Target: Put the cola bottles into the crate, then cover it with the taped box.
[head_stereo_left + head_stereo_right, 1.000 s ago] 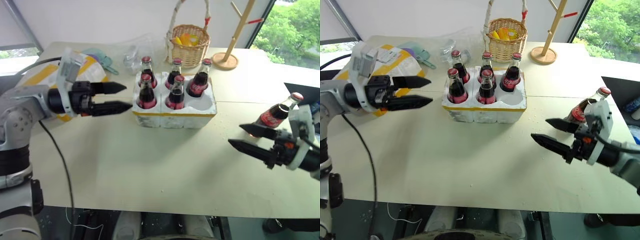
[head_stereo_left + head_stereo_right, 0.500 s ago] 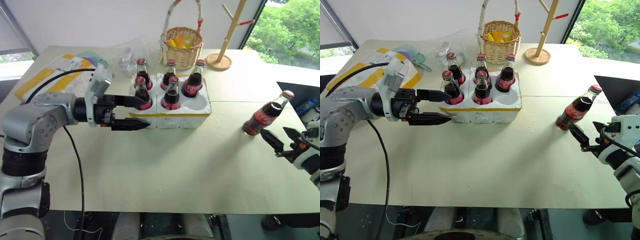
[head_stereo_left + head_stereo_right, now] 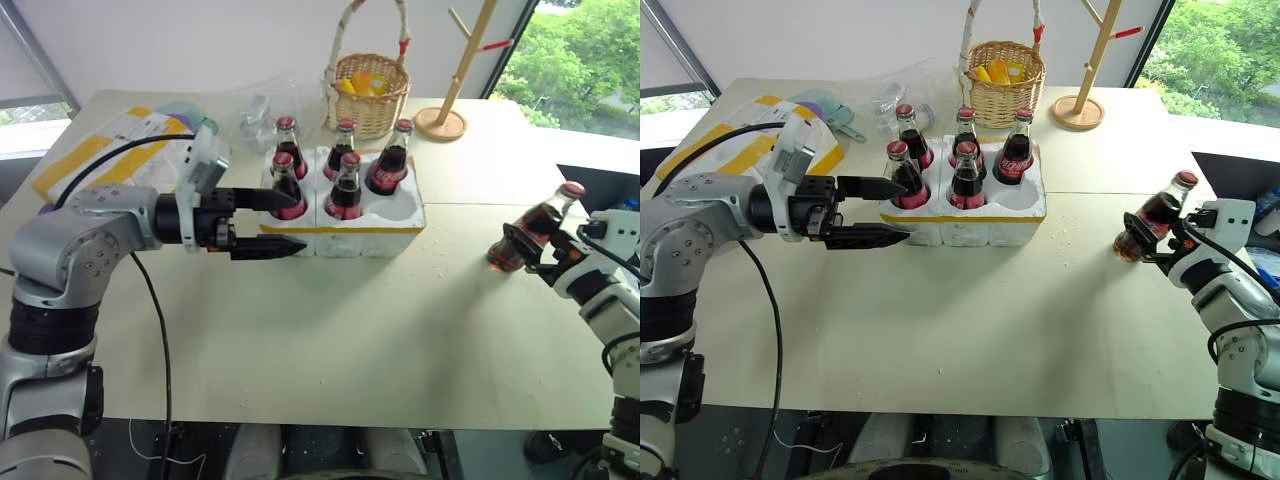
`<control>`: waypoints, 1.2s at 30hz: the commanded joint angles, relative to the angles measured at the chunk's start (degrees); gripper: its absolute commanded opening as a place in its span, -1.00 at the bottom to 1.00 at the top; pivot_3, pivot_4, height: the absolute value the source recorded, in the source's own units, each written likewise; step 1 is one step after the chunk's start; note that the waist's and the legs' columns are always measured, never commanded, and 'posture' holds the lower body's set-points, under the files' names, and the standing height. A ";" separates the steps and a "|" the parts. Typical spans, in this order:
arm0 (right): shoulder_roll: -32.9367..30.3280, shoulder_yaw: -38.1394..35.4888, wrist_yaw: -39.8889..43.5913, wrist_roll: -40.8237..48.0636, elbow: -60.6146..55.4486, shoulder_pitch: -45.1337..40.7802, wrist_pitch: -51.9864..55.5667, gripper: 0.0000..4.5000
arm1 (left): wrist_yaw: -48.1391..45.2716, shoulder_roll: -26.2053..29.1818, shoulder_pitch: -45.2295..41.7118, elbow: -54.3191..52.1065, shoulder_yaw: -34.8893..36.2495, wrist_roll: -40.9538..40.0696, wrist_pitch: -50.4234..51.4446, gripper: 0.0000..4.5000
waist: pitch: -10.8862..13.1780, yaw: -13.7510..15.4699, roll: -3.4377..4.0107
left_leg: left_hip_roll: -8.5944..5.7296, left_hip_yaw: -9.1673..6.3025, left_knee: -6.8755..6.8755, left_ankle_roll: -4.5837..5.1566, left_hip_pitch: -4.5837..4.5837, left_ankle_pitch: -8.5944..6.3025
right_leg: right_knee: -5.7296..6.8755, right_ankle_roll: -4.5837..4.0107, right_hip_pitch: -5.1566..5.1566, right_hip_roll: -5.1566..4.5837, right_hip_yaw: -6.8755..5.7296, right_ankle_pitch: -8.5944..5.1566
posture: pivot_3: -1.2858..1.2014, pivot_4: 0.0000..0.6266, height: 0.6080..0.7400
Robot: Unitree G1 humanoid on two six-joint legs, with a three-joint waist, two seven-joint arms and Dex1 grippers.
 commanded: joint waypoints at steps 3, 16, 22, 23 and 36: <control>0.22 0.09 0.87 -1.78 4.98 -3.49 -3.82 1.00 | 0.93 0.73 -0.23 -2.26 2.09 -1.22 -0.65 0.97 | 0.00 -0.09 0.00 | 0.00 0.01 0.00 0.00 0.00 0.00 | 0.00 0.00 0.00 0.00 0.00 0.00 | 0.03 -0.52 1.00; -1.24 0.21 5.35 3.47 -2.17 -12.93 -5.05 0.24 | 3.06 1.66 0.48 -3.60 3.95 -3.49 0.34 1.00 | 0.37 -0.54 0.61 | 0.01 0.07 -0.01 0.00 -0.03 0.00 | 0.07 0.03 -0.13 -0.01 0.06 0.01 | 0.03 -0.52 1.00; -0.90 4.17 5.29 12.04 -7.39 -24.71 3.71 0.24 | 4.82 2.42 2.12 -3.85 5.90 -3.80 -0.08 1.00 | 0.54 -1.30 0.87 | 0.02 0.09 -0.13 0.00 -0.08 0.00 | 0.22 0.05 -0.33 0.06 0.14 0.02 | 0.03 -0.52 1.00; -0.58 5.34 5.35 12.78 -8.16 -25.72 4.94 0.24 | 5.18 2.42 2.37 -3.82 6.04 -3.84 -0.13 1.00 | 0.54 -1.30 0.86 | 0.03 0.06 -0.17 0.00 -0.08 0.00 | 0.19 0.05 -0.34 0.08 0.12 0.02 | 0.03 -0.52 1.00; 2.34 21.81 9.46 7.00 -10.27 -25.34 6.85 0.24 | 7.90 3.37 5.00 -5.57 8.06 -4.65 -0.40 1.00 | 0.55 -0.32 0.78 | -0.04 0.08 -0.10 0.00 -0.40 0.00 | 0.05 0.07 -0.53 -0.07 0.10 0.03 | 0.03 -0.52 1.00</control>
